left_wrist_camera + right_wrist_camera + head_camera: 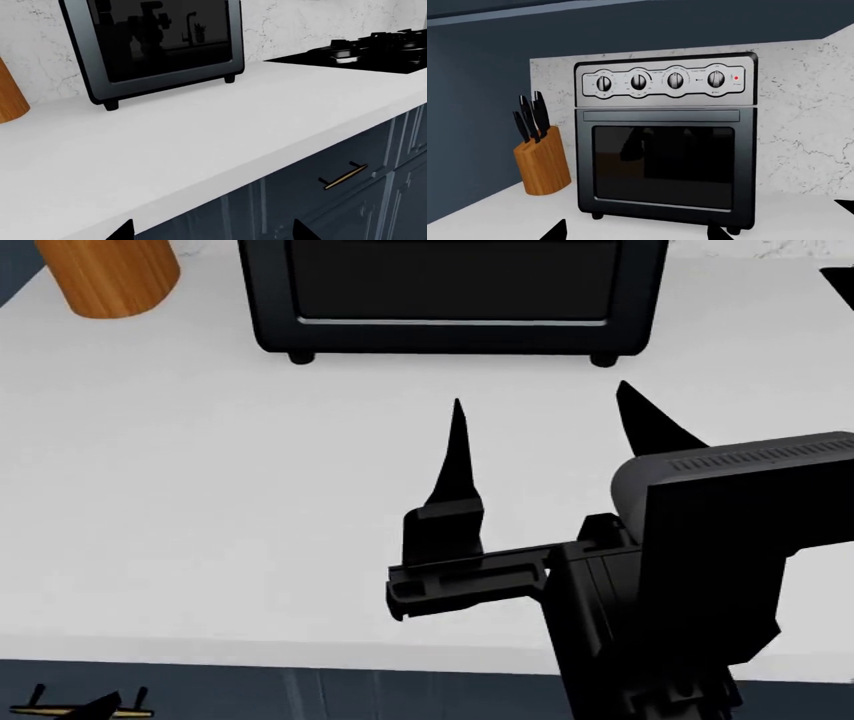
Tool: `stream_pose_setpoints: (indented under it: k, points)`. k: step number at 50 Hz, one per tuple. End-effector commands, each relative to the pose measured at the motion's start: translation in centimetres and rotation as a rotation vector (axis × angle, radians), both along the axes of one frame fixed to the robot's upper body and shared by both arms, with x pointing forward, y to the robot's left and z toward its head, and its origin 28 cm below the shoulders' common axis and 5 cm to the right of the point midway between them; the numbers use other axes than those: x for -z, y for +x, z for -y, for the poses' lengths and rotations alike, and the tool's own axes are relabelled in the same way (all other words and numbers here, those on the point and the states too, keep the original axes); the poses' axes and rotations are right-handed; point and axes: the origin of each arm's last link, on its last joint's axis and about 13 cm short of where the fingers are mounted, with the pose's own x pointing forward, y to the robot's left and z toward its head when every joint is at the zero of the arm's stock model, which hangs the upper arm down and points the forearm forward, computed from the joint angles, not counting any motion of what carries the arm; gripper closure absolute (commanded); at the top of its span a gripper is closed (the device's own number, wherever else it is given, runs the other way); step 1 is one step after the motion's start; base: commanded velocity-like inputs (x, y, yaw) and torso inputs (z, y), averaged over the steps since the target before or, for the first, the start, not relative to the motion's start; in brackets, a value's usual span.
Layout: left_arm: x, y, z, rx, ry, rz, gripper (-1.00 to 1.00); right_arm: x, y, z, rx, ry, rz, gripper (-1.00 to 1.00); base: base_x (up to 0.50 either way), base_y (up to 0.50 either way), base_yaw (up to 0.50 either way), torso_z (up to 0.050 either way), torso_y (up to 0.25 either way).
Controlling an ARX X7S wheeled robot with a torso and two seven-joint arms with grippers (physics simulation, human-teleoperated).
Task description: Decrease the toaster oven temperature.
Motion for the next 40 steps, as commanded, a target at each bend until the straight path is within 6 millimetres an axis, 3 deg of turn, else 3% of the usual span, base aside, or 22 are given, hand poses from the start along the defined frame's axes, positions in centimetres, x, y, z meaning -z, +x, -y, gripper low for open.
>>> stream_pose_setpoints:
  k: [1, 14, 27, 40]
  points:
    - [0.36, 0.45, -0.14, -0.015, 0.005, -0.005, -1.00, 0.06, -0.14, 0.27, 0.001, 0.036, 0.010, -1.00, 0.32, 0.00, 0.00, 0.000, 0.000]
    - [0.53, 0.58, -0.11, -0.017, 0.002, -0.011, -1.00, 0.07, 0.01, 0.10, 0.004, 0.002, 0.004, -1.00, 0.09, 0.01, 0.00, 0.000, 0.000]
    - [0.69, 0.71, -0.20, -0.020, 0.003, -0.013, -1.00, 0.05, 0.10, 0.08, -0.002, 0.006, 0.004, -1.00, 0.25, 0.29, 0.00, 0.000, 0.000]
    - [0.79, 0.66, -0.25, -0.018, 0.001, -0.015, -1.00, 0.13, 0.12, -0.02, -0.018, 0.025, 0.005, -1.00, 0.31, -0.03, 0.00, 0.000, 0.000]
